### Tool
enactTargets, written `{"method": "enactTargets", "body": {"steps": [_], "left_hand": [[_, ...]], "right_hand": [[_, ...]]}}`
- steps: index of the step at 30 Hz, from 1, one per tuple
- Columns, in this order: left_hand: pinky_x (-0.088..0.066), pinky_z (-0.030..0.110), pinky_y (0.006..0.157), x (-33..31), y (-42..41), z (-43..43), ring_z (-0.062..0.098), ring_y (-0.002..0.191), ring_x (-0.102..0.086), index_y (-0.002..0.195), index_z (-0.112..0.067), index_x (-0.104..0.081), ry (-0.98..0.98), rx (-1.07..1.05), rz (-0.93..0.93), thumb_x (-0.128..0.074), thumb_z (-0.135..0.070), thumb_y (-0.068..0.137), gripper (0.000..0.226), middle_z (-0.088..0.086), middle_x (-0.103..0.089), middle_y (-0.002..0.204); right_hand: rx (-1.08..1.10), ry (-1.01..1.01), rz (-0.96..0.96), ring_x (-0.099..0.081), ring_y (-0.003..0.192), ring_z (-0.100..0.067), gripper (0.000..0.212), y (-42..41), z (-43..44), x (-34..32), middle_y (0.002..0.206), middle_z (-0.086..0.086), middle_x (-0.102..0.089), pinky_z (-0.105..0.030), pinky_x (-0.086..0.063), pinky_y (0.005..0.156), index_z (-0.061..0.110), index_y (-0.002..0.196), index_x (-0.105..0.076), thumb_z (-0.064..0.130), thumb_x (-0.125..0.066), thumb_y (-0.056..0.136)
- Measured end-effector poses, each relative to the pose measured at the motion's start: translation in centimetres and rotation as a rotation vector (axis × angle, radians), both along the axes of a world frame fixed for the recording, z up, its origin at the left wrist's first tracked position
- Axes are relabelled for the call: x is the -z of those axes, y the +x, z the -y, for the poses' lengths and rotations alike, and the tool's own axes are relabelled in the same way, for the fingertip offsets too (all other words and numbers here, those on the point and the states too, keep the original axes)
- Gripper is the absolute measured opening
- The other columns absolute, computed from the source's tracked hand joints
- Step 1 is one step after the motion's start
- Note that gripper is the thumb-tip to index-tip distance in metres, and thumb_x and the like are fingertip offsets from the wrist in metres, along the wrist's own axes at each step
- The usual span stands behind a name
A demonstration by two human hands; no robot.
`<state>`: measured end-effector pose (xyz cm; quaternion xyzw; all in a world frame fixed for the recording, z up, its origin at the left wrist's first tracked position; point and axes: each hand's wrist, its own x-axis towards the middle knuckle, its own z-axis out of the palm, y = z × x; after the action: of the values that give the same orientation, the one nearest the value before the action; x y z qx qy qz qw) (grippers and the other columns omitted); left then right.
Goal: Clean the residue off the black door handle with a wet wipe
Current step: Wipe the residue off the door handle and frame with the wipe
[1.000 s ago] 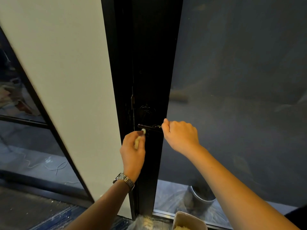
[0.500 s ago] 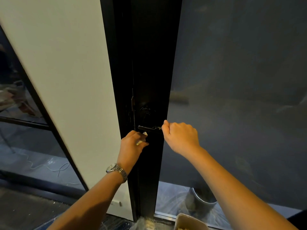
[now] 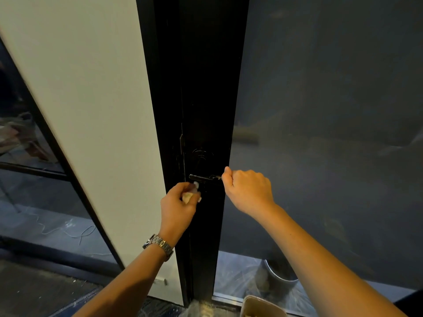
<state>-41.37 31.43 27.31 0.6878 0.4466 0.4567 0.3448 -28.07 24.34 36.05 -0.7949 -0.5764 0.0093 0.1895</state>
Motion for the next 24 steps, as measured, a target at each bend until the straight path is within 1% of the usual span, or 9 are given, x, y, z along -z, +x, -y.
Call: {"method": "enactTargets", "body": {"steps": [3,6,9,11,13,15,18,21,24], "left_hand": [[-0.042,0.002,0.058,-0.6,0.6,0.1,0.007,0.071,-0.056,0.099,-0.011,-0.068,0.08,0.048,-0.011,-0.061,-0.016,0.085,0.017,0.001,-0.065,0.087],[-0.042,0.002,0.071,-0.3,0.4,-0.7,0.005,0.082,-0.058,0.097,-0.011,-0.072,0.183,0.122,-0.139,-0.064,-0.015,0.083,0.017,0.0,-0.066,0.097],[-0.045,0.017,0.087,0.0,0.5,-1.2,0.013,0.099,-0.057,0.092,-0.012,-0.074,0.421,0.267,-0.384,-0.067,-0.011,0.08,0.014,0.002,-0.066,0.102],[-0.048,0.024,0.089,0.2,1.0,-1.5,0.019,0.105,-0.056,0.092,-0.011,-0.074,0.561,0.328,-0.571,-0.065,-0.009,0.081,0.015,0.006,-0.067,0.103],[-0.051,0.028,0.089,0.4,1.4,-1.4,0.021,0.105,-0.056,0.094,-0.01,-0.073,0.591,0.302,-0.608,-0.063,-0.008,0.082,0.016,0.007,-0.066,0.104],[-0.048,0.02,0.086,0.7,1.6,-1.0,0.018,0.102,-0.054,0.095,-0.008,-0.072,0.535,0.218,-0.503,-0.061,-0.008,0.083,0.015,0.007,-0.064,0.105],[-0.032,-0.002,0.074,0.9,2.0,0.2,0.007,0.092,-0.046,0.102,-0.007,-0.067,0.35,0.072,-0.294,-0.06,-0.012,0.086,0.019,0.004,-0.054,0.109],[-0.034,-0.007,0.07,0.8,2.5,1.1,0.003,0.087,-0.047,0.104,-0.008,-0.062,0.188,-0.056,-0.107,-0.06,-0.013,0.086,0.019,-0.001,-0.049,0.108],[-0.039,-0.003,0.064,0.6,3.0,1.7,0.007,0.082,-0.051,0.102,-0.008,-0.06,0.036,-0.174,0.062,-0.058,-0.017,0.087,0.018,0.003,-0.053,0.103]], "right_hand": [[0.01,-0.003,0.008,-0.033,0.046,-0.017,0.056,0.0,0.0,-0.1,0.05,-0.001,-0.039,-0.027,-0.022,0.044,0.014,0.052,-0.036,0.035,-0.02,0.102],[0.021,-0.007,0.016,-0.033,0.046,-0.017,0.056,-0.1,0.1,-0.1,0.05,-0.001,-0.039,-0.028,-0.023,0.045,0.013,0.052,-0.036,0.034,-0.021,0.102],[0.027,-0.009,0.015,-0.033,0.046,-0.016,0.056,-0.1,0.2,-0.2,0.05,-0.001,-0.039,-0.028,-0.022,0.044,0.013,0.052,-0.036,0.034,-0.021,0.102],[0.027,-0.01,0.016,-0.032,0.046,-0.016,0.056,-0.1,0.2,-0.2,0.05,-0.001,-0.038,-0.028,-0.021,0.044,0.013,0.052,-0.035,0.034,-0.021,0.102],[0.029,-0.012,0.014,-0.032,0.046,-0.017,0.056,-0.1,0.2,-0.2,0.05,-0.001,-0.038,-0.028,-0.021,0.044,0.013,0.052,-0.035,0.035,-0.021,0.102],[0.03,-0.011,0.011,-0.032,0.047,-0.017,0.056,-0.1,0.2,-0.2,0.051,-0.002,-0.039,-0.028,-0.022,0.044,0.013,0.052,-0.035,0.035,-0.021,0.102],[0.024,-0.018,0.0,-0.033,0.047,-0.017,0.056,-0.1,0.1,-0.2,0.051,-0.002,-0.039,-0.028,-0.022,0.044,0.013,0.053,-0.036,0.035,-0.02,0.102],[0.025,-0.019,0.0,-0.033,0.046,-0.018,0.057,-0.1,0.1,-0.2,0.05,-0.002,-0.039,-0.028,-0.023,0.044,0.012,0.053,-0.036,0.035,-0.02,0.102],[0.03,-0.014,0.012,-0.033,0.047,-0.018,0.057,-0.2,0.1,-0.1,0.051,-0.002,-0.039,-0.028,-0.023,0.044,0.012,0.052,-0.037,0.034,-0.021,0.102]]}}
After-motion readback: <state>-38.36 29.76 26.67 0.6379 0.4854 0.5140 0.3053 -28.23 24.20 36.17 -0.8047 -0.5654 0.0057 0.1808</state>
